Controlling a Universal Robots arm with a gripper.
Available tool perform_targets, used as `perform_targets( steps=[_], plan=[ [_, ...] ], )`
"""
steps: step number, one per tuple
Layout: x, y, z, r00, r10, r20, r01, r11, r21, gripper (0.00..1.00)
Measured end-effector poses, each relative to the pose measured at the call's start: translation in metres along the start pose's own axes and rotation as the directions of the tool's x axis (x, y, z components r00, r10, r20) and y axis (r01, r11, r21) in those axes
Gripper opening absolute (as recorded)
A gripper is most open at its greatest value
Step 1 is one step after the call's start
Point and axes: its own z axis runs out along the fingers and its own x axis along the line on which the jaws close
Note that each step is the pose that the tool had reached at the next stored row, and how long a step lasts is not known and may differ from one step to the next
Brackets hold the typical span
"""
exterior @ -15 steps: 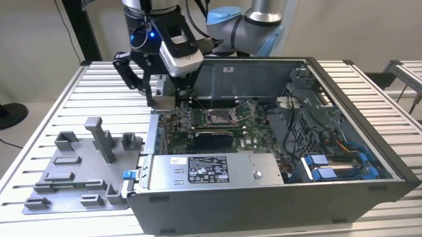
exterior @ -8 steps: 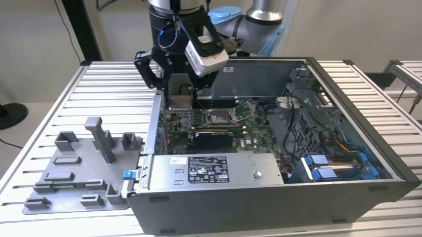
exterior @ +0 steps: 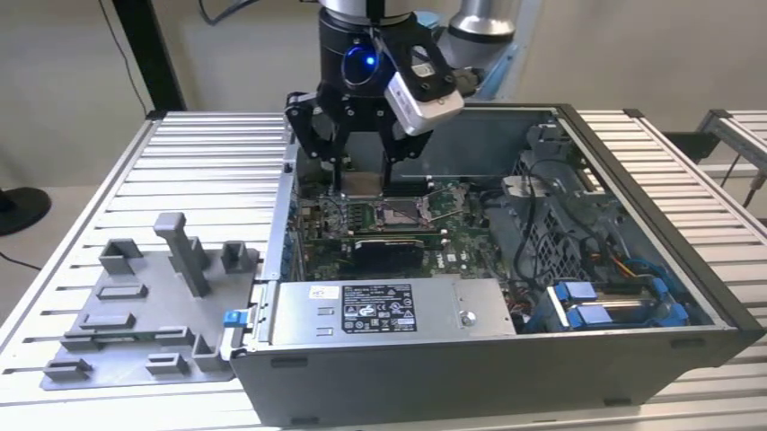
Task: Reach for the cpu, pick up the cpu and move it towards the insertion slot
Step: 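Pick up the cpu and move it towards the insertion slot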
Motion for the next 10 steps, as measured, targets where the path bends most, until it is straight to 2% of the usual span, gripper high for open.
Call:
perform_targets(
  steps=[10],
  plan=[
    [-0.0388, 0.0044, -0.0005, 1.0, 0.0, 0.0, 0.0, 1.0, 0.0, 0.0]
  ],
)
